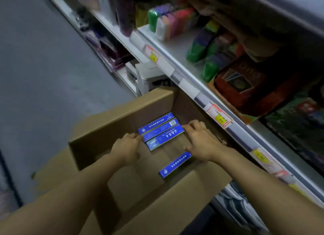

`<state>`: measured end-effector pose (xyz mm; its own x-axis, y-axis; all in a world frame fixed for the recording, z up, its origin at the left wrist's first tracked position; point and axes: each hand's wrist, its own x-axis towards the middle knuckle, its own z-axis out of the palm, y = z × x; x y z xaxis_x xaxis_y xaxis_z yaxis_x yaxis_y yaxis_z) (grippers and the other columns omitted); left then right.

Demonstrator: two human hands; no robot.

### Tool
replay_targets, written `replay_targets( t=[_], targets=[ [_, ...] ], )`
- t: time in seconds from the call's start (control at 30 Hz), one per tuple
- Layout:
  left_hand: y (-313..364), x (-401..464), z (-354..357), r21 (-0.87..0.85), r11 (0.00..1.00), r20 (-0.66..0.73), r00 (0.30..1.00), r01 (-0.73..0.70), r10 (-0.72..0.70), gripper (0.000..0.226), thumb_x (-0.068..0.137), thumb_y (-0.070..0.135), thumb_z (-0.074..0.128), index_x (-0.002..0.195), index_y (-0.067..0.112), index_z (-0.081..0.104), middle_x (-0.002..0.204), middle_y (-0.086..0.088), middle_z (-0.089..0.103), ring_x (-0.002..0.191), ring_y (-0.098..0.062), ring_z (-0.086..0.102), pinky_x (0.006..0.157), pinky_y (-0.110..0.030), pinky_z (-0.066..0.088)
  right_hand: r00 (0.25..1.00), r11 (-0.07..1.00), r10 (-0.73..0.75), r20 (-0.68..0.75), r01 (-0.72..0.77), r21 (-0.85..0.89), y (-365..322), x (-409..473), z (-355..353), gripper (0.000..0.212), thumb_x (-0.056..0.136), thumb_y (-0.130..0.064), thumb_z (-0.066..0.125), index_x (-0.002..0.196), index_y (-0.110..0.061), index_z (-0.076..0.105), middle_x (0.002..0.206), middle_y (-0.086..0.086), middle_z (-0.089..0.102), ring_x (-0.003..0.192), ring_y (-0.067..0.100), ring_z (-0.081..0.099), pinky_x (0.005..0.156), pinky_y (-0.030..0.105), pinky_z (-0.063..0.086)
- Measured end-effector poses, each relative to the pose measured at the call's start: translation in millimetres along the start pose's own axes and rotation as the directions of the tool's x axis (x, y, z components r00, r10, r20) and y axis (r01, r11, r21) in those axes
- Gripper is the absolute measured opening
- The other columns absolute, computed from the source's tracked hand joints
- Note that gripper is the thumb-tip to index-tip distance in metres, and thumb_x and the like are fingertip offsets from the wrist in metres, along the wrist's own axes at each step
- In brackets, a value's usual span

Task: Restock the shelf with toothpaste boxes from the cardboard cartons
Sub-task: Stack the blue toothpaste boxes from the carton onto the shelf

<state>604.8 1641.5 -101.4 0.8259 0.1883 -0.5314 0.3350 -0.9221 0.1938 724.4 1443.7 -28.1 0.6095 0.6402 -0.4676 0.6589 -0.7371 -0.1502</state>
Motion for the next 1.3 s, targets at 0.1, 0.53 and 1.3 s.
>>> replay_targets(
  t=[0.1, 0.53, 1.3],
  targets=[
    [7, 33, 37, -0.016, 0.999, 0.036, 0.999, 0.029, -0.029, 0.064, 0.085, 0.030, 0.058, 0.142, 0.024, 0.030, 0.142, 0.001, 0.037, 0.130, -0.021, 0.035, 0.101, -0.034, 0.035, 0.998, 1.000, 0.001, 0.060, -0.002, 0.005, 21, 32, 30, 0.067, 0.084, -0.036, 0.063, 0.140, -0.019, 0.030, 0.139, 0.007, 0.027, 0.127, 0.027, 0.029, 0.105, 0.037, 0.034],
    [11, 141, 102, -0.127, 0.981, -0.205, 0.963, 0.149, -0.173, 0.045, 0.084, 0.024, 0.060, 0.127, 0.016, 0.049, 0.131, -0.007, 0.042, 0.119, -0.028, 0.039, 0.084, -0.035, 0.039, 0.951, 0.931, 0.198, 0.237, -0.258, 0.258, 61, 133, 125, 0.068, 0.089, -0.033, 0.060, 0.142, -0.007, 0.026, 0.144, 0.015, 0.027, 0.135, 0.032, 0.024, 0.109, 0.031, 0.025],
    [-20, 149, 118, -0.350, 0.912, -0.153, 0.947, 0.216, -0.283, 0.044, 0.081, 0.032, 0.067, 0.119, 0.015, 0.055, 0.112, -0.008, 0.063, 0.103, -0.029, 0.059, 0.077, -0.031, 0.042, 0.917, 0.870, 0.320, 0.240, -0.385, 0.310, 60, 156, 158, 0.060, 0.090, -0.027, 0.059, 0.140, -0.008, 0.032, 0.143, 0.018, 0.031, 0.133, 0.033, 0.033, 0.107, 0.034, 0.031]
  ],
)
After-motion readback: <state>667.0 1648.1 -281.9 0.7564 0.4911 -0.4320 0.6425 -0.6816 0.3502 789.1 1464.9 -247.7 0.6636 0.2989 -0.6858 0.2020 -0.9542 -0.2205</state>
